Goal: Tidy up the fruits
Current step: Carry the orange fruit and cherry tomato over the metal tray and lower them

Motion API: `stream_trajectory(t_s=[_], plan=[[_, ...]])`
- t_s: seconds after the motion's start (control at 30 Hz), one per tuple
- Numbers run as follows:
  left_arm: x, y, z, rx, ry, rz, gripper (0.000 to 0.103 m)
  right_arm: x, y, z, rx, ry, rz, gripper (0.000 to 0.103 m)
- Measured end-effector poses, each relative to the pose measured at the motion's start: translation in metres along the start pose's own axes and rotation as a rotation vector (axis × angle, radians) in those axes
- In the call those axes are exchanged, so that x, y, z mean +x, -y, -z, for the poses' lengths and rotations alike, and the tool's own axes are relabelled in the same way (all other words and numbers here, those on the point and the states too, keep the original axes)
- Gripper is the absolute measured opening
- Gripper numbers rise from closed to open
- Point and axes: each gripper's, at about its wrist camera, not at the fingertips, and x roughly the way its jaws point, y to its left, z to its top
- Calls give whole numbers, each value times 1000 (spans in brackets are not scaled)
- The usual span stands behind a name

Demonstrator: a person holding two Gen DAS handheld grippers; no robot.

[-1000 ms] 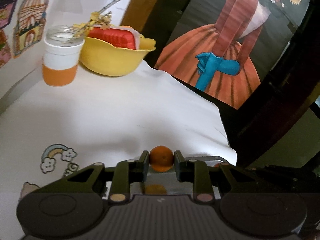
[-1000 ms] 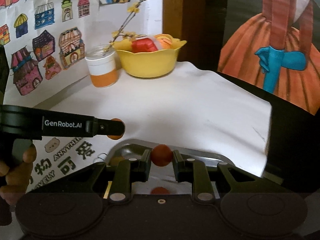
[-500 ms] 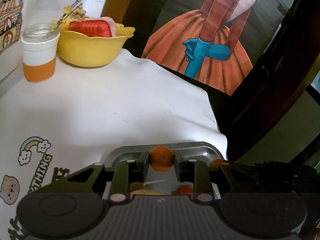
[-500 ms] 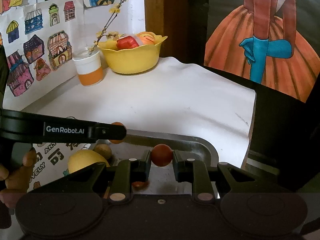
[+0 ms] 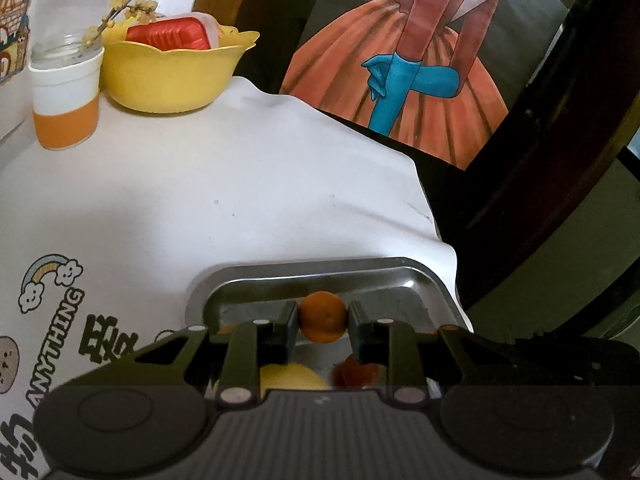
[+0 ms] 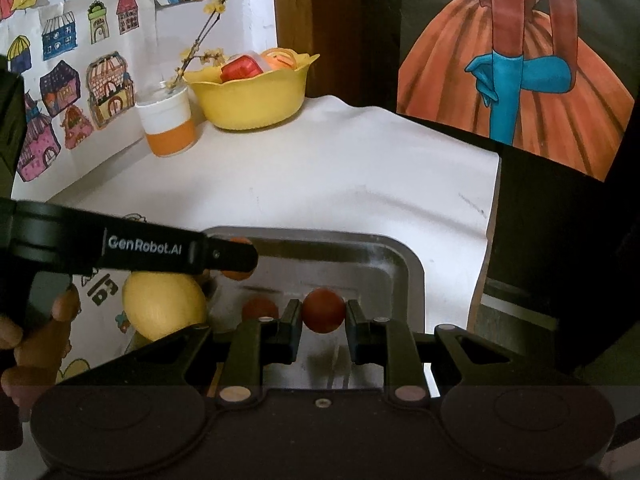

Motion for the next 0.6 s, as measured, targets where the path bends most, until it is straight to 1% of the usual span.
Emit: stream_trajectory(t_s=[0.3,0.6], plan=[[0,5,1,20,2,-17,29,-3,2,11,15,-9,-4,25],[1,13,2,57,5,-58,29,-1,2,16,22,-18,-11,25]])
